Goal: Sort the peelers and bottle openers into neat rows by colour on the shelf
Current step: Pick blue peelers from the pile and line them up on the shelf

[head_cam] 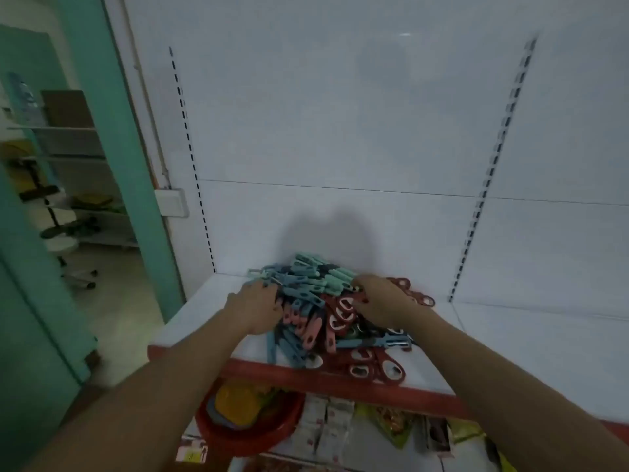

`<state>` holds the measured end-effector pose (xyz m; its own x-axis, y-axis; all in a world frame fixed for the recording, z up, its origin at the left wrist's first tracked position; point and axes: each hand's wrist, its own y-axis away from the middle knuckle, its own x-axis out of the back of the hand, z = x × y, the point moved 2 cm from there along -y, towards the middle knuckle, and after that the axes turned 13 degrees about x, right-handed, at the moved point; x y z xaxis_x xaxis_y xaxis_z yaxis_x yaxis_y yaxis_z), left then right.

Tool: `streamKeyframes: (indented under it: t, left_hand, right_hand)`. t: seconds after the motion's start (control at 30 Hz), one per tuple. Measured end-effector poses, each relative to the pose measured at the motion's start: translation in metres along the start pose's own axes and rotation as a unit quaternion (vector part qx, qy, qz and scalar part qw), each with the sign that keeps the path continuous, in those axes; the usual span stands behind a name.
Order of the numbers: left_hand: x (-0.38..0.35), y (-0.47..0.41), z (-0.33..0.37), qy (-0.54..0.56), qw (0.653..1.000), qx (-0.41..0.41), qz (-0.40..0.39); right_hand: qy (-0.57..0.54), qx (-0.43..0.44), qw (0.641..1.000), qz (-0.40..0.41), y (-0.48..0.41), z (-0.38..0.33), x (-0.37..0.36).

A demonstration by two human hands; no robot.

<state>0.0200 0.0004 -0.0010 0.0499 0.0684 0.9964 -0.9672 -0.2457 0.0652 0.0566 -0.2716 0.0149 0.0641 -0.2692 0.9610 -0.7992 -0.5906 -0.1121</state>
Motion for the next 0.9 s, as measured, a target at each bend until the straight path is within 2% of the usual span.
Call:
streamKeyframes:
  t: [0.13,0.27,0.37,0.43,0.53,0.7,0.9]
  left_hand:
    - [-0.034,-0.036,0.004,-0.027,0.999,0.032,-0.024]
    - [-0.058,-0.067,0.014,0.027,0.995,0.08,0.061]
    - [-0.084,-0.077,0.015,0.06,0.991,0.089,0.076]
    - [-0.091,-0.085,0.014,0.084,0.99,0.087,0.077]
    - [-0.088,-0.094,0.008,0.16,0.979,0.078,0.099]
    - [-0.086,-0.086,0.011,0.329,0.927,0.107,0.147]
    - [-0.091,-0.086,0.039,0.345,0.897,0.126,0.245]
  right_hand:
    - [0.013,0.024,0.999,-0.031,-0.047,0.007,-0.026]
    - [0.024,0.01,1.0,-0.006,-0.084,0.02,-0.059]
    - [0.024,-0.024,0.999,0.026,-0.097,0.026,-0.079]
    - [-0.002,-0.024,0.999,0.044,-0.109,0.031,-0.085]
    - [-0.065,-0.01,0.997,0.031,-0.124,0.039,-0.087]
    - [-0.158,-0.006,0.976,0.152,-0.117,0.044,-0.09]
    - [-0.151,-0.012,0.958,0.245,-0.107,0.037,-0.099]
